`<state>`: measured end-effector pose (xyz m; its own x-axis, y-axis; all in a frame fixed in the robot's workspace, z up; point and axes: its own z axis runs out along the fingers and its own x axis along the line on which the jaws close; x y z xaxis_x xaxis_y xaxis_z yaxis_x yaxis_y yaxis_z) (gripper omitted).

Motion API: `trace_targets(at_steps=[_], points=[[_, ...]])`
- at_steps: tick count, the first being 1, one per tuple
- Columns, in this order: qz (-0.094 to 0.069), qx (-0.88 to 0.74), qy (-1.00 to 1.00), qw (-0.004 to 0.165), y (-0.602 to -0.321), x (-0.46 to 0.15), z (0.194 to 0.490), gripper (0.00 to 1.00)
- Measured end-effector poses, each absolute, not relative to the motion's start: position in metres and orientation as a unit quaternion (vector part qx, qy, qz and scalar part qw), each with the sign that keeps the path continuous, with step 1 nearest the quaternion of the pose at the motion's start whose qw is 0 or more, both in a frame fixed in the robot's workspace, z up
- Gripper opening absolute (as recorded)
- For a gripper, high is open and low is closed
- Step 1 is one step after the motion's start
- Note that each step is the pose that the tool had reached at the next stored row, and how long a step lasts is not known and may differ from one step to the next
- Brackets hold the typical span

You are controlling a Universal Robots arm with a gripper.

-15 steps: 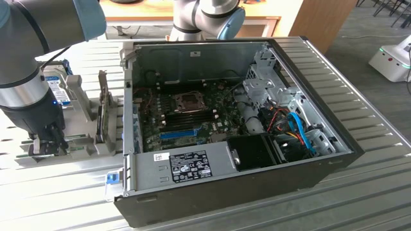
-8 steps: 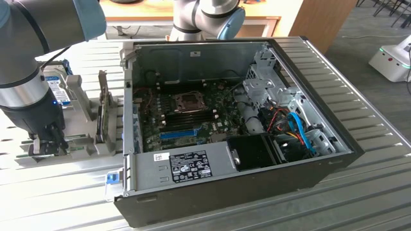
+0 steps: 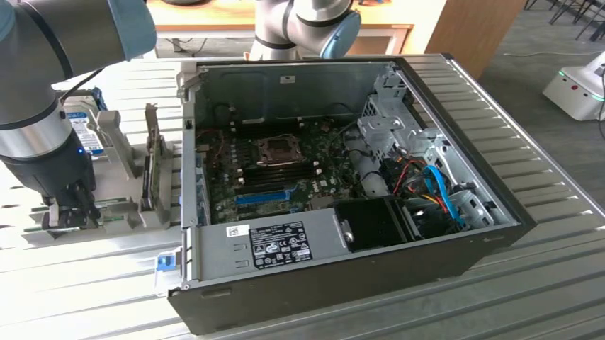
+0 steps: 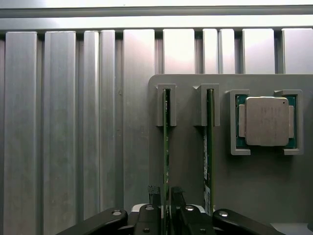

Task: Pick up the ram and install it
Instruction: 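Pick up the ram and move it above insertion slot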

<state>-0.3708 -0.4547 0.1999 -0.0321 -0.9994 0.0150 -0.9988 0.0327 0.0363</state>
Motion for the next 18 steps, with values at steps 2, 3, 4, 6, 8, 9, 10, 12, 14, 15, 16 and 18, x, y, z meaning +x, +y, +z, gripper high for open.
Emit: trace_targets(at_steps=[2,3,4,6,8,9,10,12,14,15,16,18], points=[[-0.008,0.695,-0.718,0.018,-0.4547,-0.3708,0.1999,0.22],[-0.008,0.695,-0.718,0.018,-0.4547,-0.3708,0.1999,0.22],[-0.008,0.695,-0.718,0.018,-0.4547,-0.3708,0.1999,0.15],[-0.008,0.695,-0.718,0.018,-0.4547,-0.3708,0.1999,0.12],[-0.008,0.695,-0.718,0.018,-0.4548,-0.3708,0.1999,0.12],[-0.008,0.695,-0.718,0.018,-0.4548,-0.3707,0.1999,0.12],[-0.008,0.695,-0.718,0.018,-0.4547,-0.3708,0.1999,0.12],[-0.008,0.695,-0.718,0.018,-0.4547,-0.3708,0.1999,0.12],[-0.008,0.695,-0.718,0.018,-0.4547,-0.3708,0.1999,0.12],[-0.008,0.695,-0.718,0.018,-0.4547,-0.3708,0.1999,0.12],[-0.008,0.695,-0.718,0.018,-0.4547,-0.3708,0.1999,0.12],[-0.008,0.695,-0.718,0.018,-0.4547,-0.3708,0.1999,0.12]])
